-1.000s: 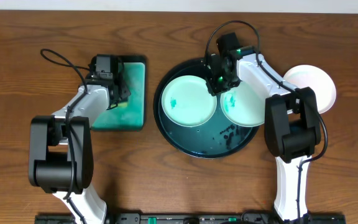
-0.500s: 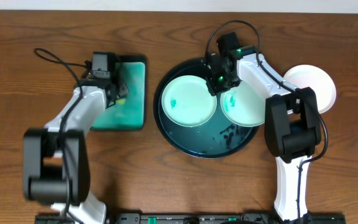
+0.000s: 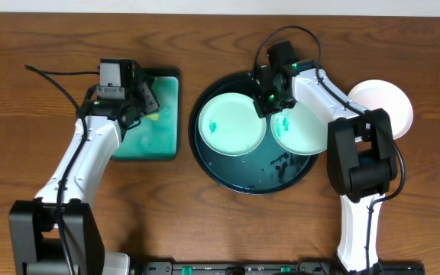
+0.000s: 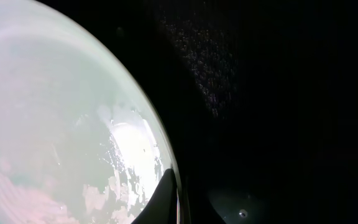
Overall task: Clean dirty plates on tray and stack at the side
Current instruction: 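Scrub the held pale green plate with the sponge in the left gripper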
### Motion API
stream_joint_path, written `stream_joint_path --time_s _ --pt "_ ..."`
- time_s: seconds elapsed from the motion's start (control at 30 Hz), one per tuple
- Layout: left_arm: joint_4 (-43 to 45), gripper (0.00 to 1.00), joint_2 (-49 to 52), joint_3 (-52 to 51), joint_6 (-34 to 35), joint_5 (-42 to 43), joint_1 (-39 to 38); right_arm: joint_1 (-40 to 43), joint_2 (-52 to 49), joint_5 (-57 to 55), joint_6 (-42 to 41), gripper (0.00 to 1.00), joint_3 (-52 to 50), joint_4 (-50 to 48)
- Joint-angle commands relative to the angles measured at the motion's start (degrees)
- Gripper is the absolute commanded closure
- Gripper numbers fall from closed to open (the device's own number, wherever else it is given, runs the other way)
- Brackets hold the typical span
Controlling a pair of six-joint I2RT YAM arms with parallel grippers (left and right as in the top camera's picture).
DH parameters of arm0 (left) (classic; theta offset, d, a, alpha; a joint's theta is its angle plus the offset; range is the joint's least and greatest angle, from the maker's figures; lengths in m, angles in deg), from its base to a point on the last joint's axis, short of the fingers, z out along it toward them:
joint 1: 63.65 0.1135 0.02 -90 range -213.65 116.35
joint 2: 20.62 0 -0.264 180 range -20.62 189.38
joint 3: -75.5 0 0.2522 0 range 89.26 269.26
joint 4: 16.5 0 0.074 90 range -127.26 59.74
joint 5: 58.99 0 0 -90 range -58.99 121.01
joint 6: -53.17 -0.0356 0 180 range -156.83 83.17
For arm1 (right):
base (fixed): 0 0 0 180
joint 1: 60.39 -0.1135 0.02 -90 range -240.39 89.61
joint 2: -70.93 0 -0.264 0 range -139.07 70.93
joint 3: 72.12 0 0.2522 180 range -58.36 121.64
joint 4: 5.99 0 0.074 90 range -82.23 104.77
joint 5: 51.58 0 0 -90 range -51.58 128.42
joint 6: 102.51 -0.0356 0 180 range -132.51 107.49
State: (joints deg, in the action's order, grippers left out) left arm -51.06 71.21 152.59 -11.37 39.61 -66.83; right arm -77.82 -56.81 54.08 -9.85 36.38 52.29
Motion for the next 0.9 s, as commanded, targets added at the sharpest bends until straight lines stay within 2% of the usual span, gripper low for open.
stream_joint_path --time_s 0.0,0.2,0.33,0.53,0.8,0.87 --pt "0.3 0.93 -0.9 0.3 -0.4 6.9 0.1 -0.6 -0.9 -3.6 -2.2 0.99 -1.2 -1.1" --pt "0.7 0.93 -2.4 0.4 -0.1 9.8 -4.4 -0.6 -0.9 -3.6 -2.5 0.99 -1.2 -1.9" --pt "0.8 0.93 -1.9 0.4 3.0 9.7 -9.8 -0.6 -0.9 -3.6 -3.5 0.99 -1.2 -2.1" --pt "1.3 0.93 -0.1 0.4 13.1 0.7 -18.2 -0.6 -0.9 -3.6 -3.5 0.99 -1.2 -2.1" --pt "10.8 0.93 7.7 0.4 17.0 -2.3 -25.9 -0.6 -0.9 -3.6 -3.5 0.99 -1.2 -2.1" --pt "12.4 0.93 10.9 0.4 20.3 -3.4 -26.9 -0.6 -0.9 -3.6 -3.5 0.99 -1.2 -2.1"
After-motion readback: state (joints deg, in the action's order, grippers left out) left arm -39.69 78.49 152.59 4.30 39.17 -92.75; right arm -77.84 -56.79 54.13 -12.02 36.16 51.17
